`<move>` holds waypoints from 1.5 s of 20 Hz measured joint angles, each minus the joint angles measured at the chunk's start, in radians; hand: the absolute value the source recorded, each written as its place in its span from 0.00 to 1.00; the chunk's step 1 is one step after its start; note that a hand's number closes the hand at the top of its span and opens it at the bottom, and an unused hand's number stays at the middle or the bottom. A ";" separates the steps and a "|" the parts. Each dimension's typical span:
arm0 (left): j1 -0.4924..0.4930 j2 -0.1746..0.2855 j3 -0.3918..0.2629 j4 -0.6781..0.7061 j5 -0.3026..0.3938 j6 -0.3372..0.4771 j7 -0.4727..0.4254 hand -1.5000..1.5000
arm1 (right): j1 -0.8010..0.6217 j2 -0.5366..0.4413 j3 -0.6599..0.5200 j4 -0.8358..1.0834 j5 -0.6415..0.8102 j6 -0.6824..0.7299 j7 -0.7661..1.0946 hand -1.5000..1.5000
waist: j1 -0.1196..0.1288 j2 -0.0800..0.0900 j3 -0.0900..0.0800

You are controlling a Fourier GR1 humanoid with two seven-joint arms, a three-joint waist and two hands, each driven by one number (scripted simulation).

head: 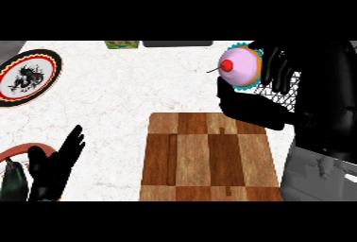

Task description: Pick the cupcake from the cutting board and place it in the basket

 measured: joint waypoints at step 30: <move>-0.032 -0.010 0.016 0.011 -0.017 -0.035 0.020 0.50 | -0.139 -0.265 -0.567 0.593 -0.305 -0.005 -0.370 1.00 | 0.032 0.011 0.001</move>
